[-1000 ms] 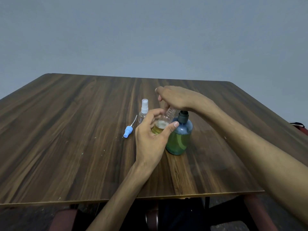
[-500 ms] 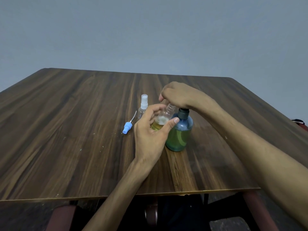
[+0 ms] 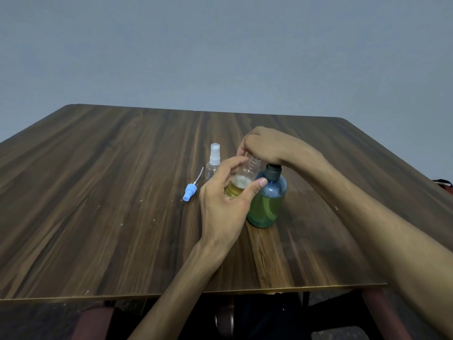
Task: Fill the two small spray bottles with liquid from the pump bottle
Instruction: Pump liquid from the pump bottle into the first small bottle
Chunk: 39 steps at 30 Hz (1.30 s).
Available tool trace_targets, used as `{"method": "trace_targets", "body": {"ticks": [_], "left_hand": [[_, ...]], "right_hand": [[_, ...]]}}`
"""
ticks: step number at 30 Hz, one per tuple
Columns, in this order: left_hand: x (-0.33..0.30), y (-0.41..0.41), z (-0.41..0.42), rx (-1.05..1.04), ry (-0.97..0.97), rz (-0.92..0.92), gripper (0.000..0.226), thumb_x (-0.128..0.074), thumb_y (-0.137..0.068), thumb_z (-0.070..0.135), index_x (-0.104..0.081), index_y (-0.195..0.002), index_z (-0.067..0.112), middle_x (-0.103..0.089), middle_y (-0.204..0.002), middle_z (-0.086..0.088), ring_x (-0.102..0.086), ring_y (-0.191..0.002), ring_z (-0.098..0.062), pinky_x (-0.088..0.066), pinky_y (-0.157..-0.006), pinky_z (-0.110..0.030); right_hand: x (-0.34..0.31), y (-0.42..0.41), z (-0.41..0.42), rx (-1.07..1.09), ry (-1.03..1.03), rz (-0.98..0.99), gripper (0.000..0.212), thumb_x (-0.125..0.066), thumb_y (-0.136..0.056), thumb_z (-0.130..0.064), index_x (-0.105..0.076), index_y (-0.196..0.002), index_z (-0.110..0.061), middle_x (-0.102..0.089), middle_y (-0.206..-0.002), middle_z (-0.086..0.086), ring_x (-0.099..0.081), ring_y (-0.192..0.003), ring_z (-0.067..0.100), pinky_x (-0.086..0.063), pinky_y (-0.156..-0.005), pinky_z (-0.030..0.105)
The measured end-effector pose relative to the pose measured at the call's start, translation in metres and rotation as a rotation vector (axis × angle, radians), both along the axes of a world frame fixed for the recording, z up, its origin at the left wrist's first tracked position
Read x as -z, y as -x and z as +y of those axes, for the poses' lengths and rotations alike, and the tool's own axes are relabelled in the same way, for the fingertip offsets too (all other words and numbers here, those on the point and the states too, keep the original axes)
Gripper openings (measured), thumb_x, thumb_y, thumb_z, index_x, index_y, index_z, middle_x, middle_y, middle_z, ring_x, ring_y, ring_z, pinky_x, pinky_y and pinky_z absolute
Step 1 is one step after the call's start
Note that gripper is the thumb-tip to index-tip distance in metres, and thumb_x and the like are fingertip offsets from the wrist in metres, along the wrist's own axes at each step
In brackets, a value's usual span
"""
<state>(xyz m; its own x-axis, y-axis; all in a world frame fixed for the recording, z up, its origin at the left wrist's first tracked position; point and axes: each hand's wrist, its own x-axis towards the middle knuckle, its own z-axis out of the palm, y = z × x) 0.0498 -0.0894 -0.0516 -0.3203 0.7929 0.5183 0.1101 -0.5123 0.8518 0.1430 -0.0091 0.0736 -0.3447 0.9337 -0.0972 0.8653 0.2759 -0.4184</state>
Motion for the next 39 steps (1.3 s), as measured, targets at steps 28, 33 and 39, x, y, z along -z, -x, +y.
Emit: {"method": "trace_targets", "body": {"ticks": [28,33,39], "left_hand": [[0.001,0.001,0.002,0.011,-0.039,-0.007,0.049,-0.090,-0.084,0.014,-0.073,-0.129,0.024,-0.078,-0.120,0.006,-0.073,-0.116,-0.010,-0.059,-0.101,-0.035],[0.001,0.000,0.003,0.015,-0.018,-0.015,0.051,-0.090,-0.083,0.013,-0.072,-0.128,0.027,-0.077,-0.122,0.010,-0.072,-0.117,-0.007,-0.058,-0.101,-0.031],[0.002,0.001,0.004,0.018,-0.024,-0.006,0.048,-0.090,-0.084,0.013,-0.074,-0.128,0.023,-0.078,-0.120,0.009,-0.072,-0.117,-0.009,-0.059,-0.101,-0.033]], "right_hand": [[-0.007,-0.003,-0.008,-0.024,-0.070,0.009,0.039,-0.039,-0.096,-0.012,-0.078,-0.098,-0.017,-0.076,-0.104,0.001,-0.070,-0.100,0.021,-0.055,-0.090,0.037],[-0.001,-0.001,-0.005,-0.033,-0.035,0.019,0.040,-0.039,-0.096,-0.013,-0.078,-0.096,-0.017,-0.075,-0.110,0.002,-0.069,-0.099,0.020,-0.052,-0.085,0.032],[-0.006,-0.002,-0.005,-0.035,-0.051,0.049,0.040,-0.038,-0.099,-0.009,-0.077,-0.105,-0.013,-0.074,-0.104,0.001,-0.071,-0.100,0.022,-0.053,-0.090,0.034]]}}
